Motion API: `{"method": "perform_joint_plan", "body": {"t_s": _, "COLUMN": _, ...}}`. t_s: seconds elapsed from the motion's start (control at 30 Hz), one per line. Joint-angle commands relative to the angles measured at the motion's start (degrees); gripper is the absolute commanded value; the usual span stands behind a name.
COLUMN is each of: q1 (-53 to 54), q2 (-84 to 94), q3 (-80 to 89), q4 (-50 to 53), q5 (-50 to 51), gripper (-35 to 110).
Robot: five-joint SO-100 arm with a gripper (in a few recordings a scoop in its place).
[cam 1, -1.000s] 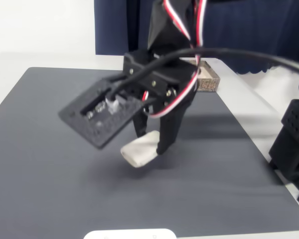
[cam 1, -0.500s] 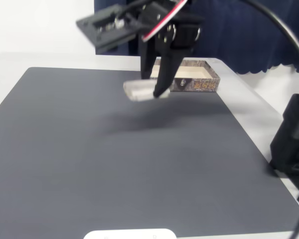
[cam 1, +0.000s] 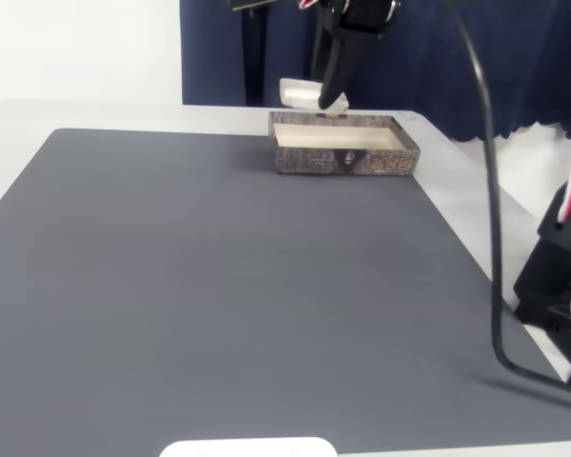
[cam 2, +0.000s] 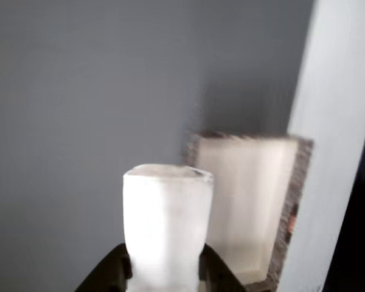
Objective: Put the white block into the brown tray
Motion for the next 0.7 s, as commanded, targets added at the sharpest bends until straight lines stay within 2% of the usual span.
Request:
{"method": "perform_joint_plan", "body": {"t_s": 0.0, "q1": 3.6, "q2": -4.2, "q3": -7.3, "q4": 1.4, "q5": -0.4, "gripper": 11}}
{"method": "perform_joint_plan", "body": {"t_s": 0.27, "q1": 11.3, "q2": -17.6, "q3": -24.6, "q4": 6.5, "q5": -2.4, "gripper": 9}}
{"method": "perform_joint_plan", "body": {"t_s": 0.67, "q1": 14.8, "q2": -27.2, "q3": -32.0, "q4": 6.8, "q5": -2.5, "gripper": 9}}
